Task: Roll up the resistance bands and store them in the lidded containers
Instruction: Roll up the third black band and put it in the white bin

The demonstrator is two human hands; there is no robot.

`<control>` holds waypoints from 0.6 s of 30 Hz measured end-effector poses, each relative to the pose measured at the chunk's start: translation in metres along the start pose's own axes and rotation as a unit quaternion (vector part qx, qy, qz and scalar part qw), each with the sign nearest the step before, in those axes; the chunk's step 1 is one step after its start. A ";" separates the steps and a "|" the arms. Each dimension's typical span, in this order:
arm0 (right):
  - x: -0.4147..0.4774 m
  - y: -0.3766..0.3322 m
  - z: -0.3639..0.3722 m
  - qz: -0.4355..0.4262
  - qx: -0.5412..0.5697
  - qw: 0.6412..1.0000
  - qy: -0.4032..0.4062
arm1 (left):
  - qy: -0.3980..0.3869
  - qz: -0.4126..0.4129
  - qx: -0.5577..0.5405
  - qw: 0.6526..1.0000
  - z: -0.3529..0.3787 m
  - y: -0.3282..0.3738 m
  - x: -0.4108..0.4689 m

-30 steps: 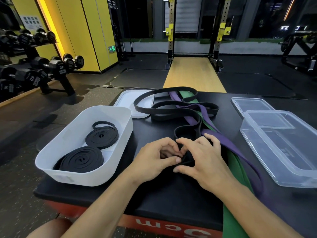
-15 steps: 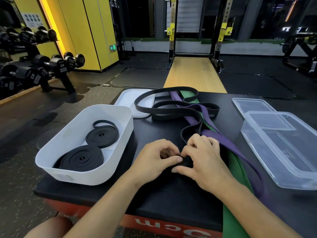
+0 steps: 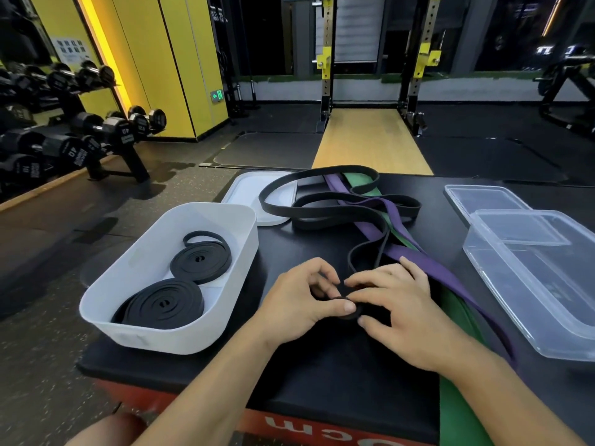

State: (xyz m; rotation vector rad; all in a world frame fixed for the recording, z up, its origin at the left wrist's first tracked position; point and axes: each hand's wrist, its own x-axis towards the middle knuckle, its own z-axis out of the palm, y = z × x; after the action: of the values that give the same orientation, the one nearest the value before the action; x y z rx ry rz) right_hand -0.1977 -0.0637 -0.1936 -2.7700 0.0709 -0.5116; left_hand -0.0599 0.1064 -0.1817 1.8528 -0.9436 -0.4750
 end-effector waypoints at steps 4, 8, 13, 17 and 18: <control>-0.002 -0.004 -0.002 -0.023 0.017 0.999 -0.042 | -0.034 -0.028 -0.011 0.999 -0.002 0.003 0.005; -0.004 -0.001 0.002 -0.061 0.005 0.997 -0.043 | -0.063 -0.085 0.001 0.994 -0.004 0.012 0.012; -0.003 -0.003 0.002 -0.069 0.006 0.997 -0.030 | -0.055 -0.114 0.053 0.991 -0.003 0.021 0.016; -0.001 -0.005 0.002 -0.054 0.019 0.998 -0.033 | 0.006 -0.082 0.058 0.995 0.001 0.009 0.004; 0.000 -0.006 0.002 -0.053 0.019 0.998 -0.036 | 0.020 -0.057 0.041 0.997 0.003 0.004 -0.001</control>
State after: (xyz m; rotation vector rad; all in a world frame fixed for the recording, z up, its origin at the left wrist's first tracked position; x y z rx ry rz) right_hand -0.1968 -0.0577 -0.1933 -2.7633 -0.1026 -0.4351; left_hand -0.0646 0.1044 -0.1799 1.9899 -0.8456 -0.4724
